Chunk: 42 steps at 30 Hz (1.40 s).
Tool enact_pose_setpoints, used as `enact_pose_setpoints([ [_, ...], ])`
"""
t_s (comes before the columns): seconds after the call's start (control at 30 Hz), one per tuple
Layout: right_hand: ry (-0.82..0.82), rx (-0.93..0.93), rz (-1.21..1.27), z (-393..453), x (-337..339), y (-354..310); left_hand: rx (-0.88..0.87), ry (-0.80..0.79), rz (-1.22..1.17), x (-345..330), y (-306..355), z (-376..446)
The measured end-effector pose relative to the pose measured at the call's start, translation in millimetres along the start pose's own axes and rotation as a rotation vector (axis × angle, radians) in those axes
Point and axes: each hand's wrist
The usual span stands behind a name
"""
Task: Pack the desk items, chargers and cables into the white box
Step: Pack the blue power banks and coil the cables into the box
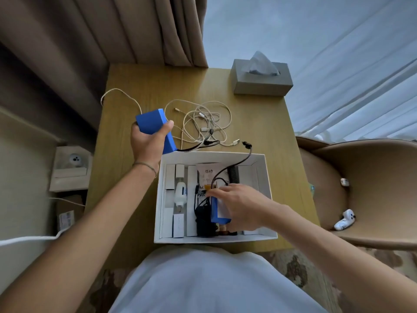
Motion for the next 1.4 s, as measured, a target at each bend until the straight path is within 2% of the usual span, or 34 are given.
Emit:
enact_pose_setpoints([
  [0.17,-0.081,0.01,-0.158,16.6,-32.4,5.0,-0.012,-0.007,-0.007,-1.2,2.0,-3.4],
  [0.5,-0.14,-0.014,-0.136,19.4,-50.2,7.6,-0.032,-0.028,-0.002,-2.7,1.4,-5.3],
  [0.6,-0.185,-0.052,-0.071,19.1,-47.0,10.3,-0.031,-0.028,0.004,-3.4,0.6,-5.2],
  [0.7,-0.223,-0.111,0.105,16.1,-39.1,12.2,-0.038,-0.021,0.013,-4.1,-0.7,-4.8],
  [0.77,-0.102,-0.181,0.256,11.1,-31.9,13.7,-0.043,-0.019,0.018,-4.8,-1.1,-4.4],
  [0.87,0.258,-0.504,0.579,6.9,-21.0,27.2,-0.044,-0.018,0.027,-6.1,-1.8,-4.5],
  [0.9,0.297,-0.622,0.689,7.0,-18.1,33.8,-0.045,-0.016,0.028,-6.3,-2.1,-4.8],
  [0.97,0.245,-0.745,0.749,8.6,-11.1,42.7,-0.049,-0.016,0.034,-6.5,-2.5,-5.1],
  [1.03,0.217,-0.791,0.71,12.7,-3.8,42.2,-0.056,-0.025,0.047,-6.4,-2.5,-5.2],
  [1.17,0.347,-0.75,0.519,28.3,5.2,33.3,-0.062,-0.04,0.071,-5.3,-2.0,-5.2],
  [1.27,0.36,-0.584,0.242,30.5,4.3,30.8,-0.058,-0.044,0.085,-4.1,-1.6,-5.2],
  [1.33,0.308,-0.473,0.06,27.4,5.7,32.2,-0.055,-0.047,0.099,-3.3,-2.1,-5.5],
  [1.4,0.257,-0.387,-0.017,26.0,9.5,35.4,-0.054,-0.048,0.11,-3.2,-2.2,-5.6],
])
Point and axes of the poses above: each hand's wrist, its own z-axis towards the middle knuckle, its own x-axis out of the back of the hand, y = z × x, and after that the axes turned 8 degrees about -x, right-handed
